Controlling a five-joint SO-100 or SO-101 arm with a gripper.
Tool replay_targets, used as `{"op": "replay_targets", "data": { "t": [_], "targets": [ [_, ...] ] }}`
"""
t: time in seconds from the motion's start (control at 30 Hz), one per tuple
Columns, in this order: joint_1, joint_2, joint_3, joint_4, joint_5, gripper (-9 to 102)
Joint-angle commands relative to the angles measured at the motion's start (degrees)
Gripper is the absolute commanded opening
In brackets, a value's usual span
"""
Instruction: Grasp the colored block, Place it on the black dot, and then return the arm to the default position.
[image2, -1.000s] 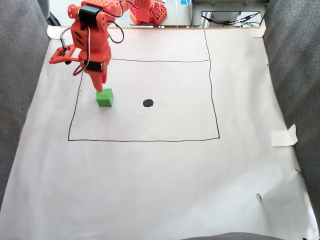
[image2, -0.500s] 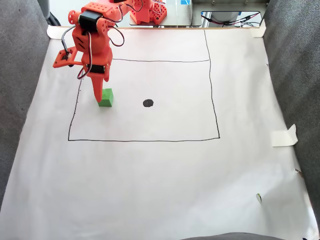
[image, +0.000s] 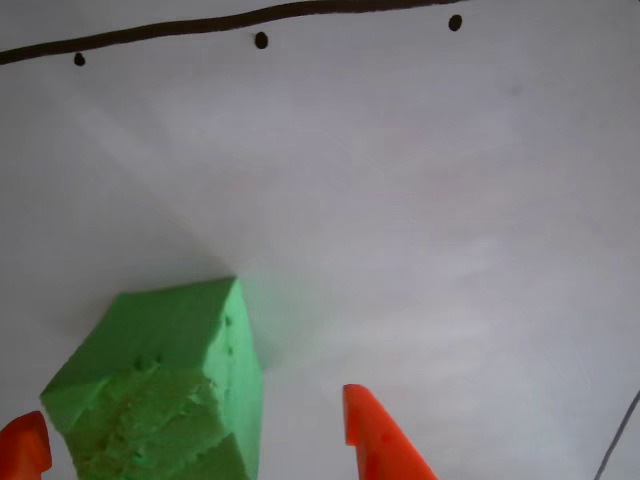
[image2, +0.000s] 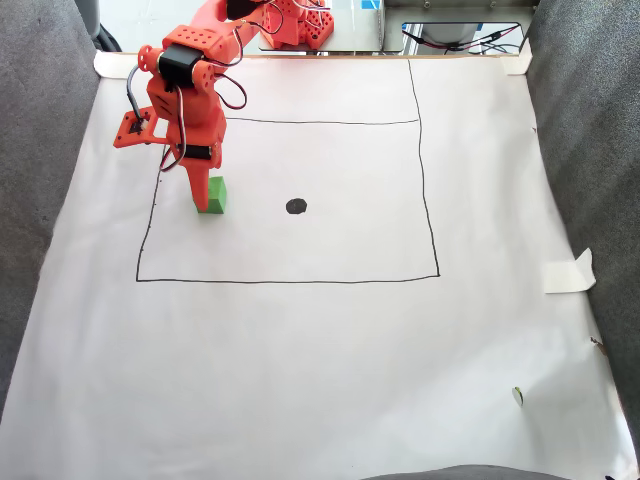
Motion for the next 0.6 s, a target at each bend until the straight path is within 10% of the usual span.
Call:
{"op": "replay_targets", "data": {
  "t": [0.0, 0.57],
  "targets": [
    [0.1, 0.7, -1.2, -0.6, 0.4, 39],
    [0.3, -0.4, -1.2, -2.8, 1.6, 23]
  ]
}}
